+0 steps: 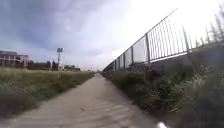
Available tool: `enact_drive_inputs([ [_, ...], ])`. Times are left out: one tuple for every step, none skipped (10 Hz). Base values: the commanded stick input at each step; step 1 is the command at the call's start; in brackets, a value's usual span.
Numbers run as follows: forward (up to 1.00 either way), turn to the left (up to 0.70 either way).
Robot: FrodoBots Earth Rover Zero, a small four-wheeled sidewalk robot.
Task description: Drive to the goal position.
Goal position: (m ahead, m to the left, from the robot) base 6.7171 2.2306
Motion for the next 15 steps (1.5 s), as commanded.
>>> enact_drive_inputs([
  [0.29, 0.00],
  [0.42, 0.00],
  [0.55, 0.00],
  [0.68, 0.00],
  [0.81, 0.00],
  [0.93, 0.00],
  [1.00, 0.00],
  [1.00, 0.00],
  [1.00, 0.00],
  [1.00, 0.00],
  [1.00, 0.00],
  [1.00, 0.00],
  [1.00, 0.02],
  [1.00, 0.26],
  [1.00, 0.40],
])
